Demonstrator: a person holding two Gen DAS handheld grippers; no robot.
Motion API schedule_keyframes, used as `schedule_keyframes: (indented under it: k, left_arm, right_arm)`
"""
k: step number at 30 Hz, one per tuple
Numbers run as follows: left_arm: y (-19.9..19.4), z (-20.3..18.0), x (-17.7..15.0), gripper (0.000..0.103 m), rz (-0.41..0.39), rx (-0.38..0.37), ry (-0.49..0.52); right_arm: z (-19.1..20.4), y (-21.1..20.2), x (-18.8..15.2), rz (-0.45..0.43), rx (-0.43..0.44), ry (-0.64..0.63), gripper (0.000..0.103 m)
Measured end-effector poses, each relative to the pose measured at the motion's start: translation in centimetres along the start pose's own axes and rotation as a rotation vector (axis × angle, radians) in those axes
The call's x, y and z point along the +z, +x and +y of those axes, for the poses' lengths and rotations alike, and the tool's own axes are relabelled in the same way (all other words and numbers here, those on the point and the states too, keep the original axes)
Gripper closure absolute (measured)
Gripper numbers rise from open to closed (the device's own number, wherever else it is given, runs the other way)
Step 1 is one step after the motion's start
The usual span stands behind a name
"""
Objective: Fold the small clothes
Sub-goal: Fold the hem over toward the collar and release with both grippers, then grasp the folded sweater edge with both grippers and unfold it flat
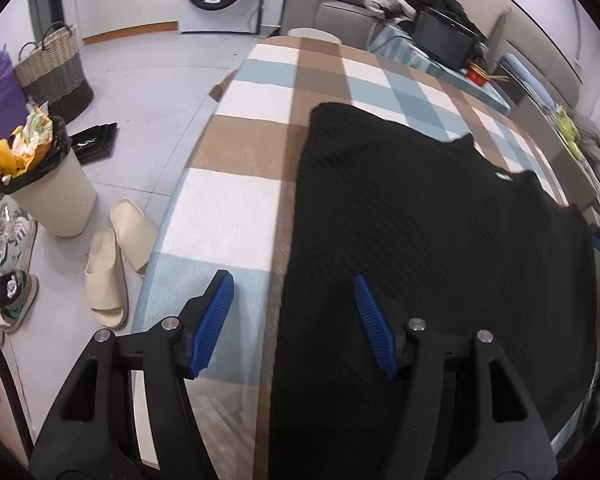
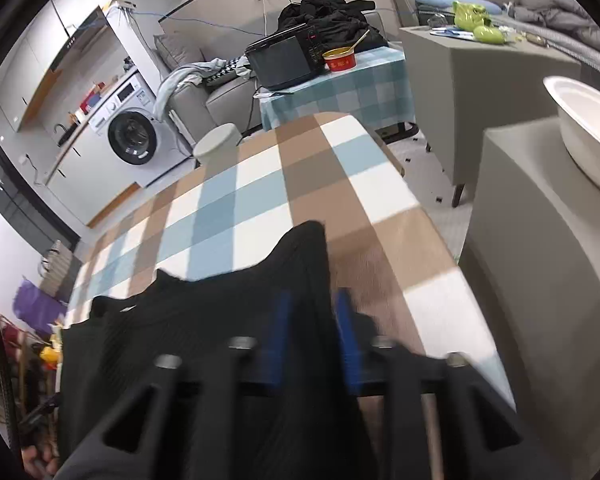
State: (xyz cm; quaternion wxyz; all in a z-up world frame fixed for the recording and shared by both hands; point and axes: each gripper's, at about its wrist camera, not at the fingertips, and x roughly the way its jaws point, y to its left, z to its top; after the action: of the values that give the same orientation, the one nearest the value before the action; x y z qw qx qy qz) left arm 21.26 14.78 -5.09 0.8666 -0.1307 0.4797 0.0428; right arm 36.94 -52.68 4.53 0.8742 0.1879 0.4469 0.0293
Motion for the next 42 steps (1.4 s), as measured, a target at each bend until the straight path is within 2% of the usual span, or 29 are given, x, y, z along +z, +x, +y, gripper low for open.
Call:
schedule_keyframes:
  k: [1,3,5,6,10,14,16,18,19,21,24,28,30,31,33,34,36,38,40,42]
  left_arm:
    - [-0.1,-0.1,-0.2,0.058,0.0,-0.01,0.008]
    - [-0.4,-0.2,-0.6,0.081,0.003,-0.026,0.022]
    - [-0.9,0.0,-1.1,0.097,-0.019,-0.036,0.022]
    - [-1.3,0.2,-1.4,0.1,-0.033,-0.041,0.014]
    - [-3.6,1.7,-2.0,0.101,-0.092,-0.046,-0.046]
    - [-5.4,3.4,-3.5,0.1,-0.086,-0.044,-0.093]
    - [-6.1,4.0,-4.7,0.095,-0.066,-0.039,-0.113]
    - [-6.9,4.6,-6.0,0.077,-0.065,-0.015,-0.137]
    - [-7.4,4.9,-6.8,0.071,-0.074,-0.004,-0.143]
    - [-8.3,5.2,-8.2,0.047,-0.088,0.007,-0.155]
    - [-9.4,5.3,-10.1,0.036,-0.089,-0.037,-0.181]
    - [-9.8,4.7,-11.9,0.035,-0.066,-0.049,-0.189]
    - [-9.9,4.3,-12.4,0.035,-0.067,-0.054,-0.191]
    - [-10.3,4.3,-12.7,0.035,-0.069,-0.053,-0.191]
    - [-10.7,4.0,-13.1,0.035,-0.072,-0.047,-0.186]
    - [-10.9,3.8,-13.3,0.035,-0.075,-0.048,-0.18]
    - [-11.5,3.6,-13.8,0.035,-0.082,-0.051,-0.176]
    - [-11.7,3.2,-14.4,0.035,-0.073,-0.069,-0.165]
    - [-11.5,2.5,-14.9,0.035,-0.058,-0.086,-0.135]
    - [-11.1,1.6,-15.3,0.035,-0.055,-0.062,-0.103]
  right_arm:
    - [-0.1,-0.6,-0.4,-0.004,0.013,0.006,0.058]
    - [-0.1,-2.0,-1.7,0.001,0.03,-0.006,0.056]
    - [-0.1,-3.4,-3.2,0.011,0.03,-0.022,0.05]
    - [-0.3,-4.0,-3.9,0.015,0.034,-0.023,0.049]
    - [-0.9,-6.2,-6.7,0.026,0.032,-0.025,0.049]
    - [-1.8,-8.1,-9.5,0.054,0.013,-0.021,0.046]
    - [-2.4,-9.0,-10.9,0.062,0.018,-0.01,0.045]
    - [-3.2,-10.1,-12.6,0.07,0.021,0.007,0.04]
    - [-3.5,-10.6,-13.5,0.072,0.024,0.02,0.038]
    - [-4.2,-11.5,-15.3,0.074,0.037,0.05,0.037]
    - [-4.9,-12.0,-17.7,0.075,0.072,0.087,0.037]
    - [-4.7,-12.2,-18.9,0.032,0.12,0.107,0.04]
    - [-4.1,-12.0,-19.0,0.022,0.125,0.089,0.068]
    - [-3.6,-11.9,-18.9,0.026,0.134,0.063,0.075]
    - [-2.2,-12.0,-18.8,0.007,0.106,0.0,0.097]
    - [-1.5,-12.4,-18.7,-0.016,0.106,-0.038,0.097]
    - [-0.2,-14.4,-18.5,-0.118,0.146,-0.114,0.098]
    - [0.7,-16.2,-18.5,-0.175,0.141,-0.179,0.098]
    - [0.0,-15.9,-18.5,-0.161,0.094,-0.173,0.098]
    - [-1.4,-14.6,-18.7,-0.1,0.042,-0.122,0.098]
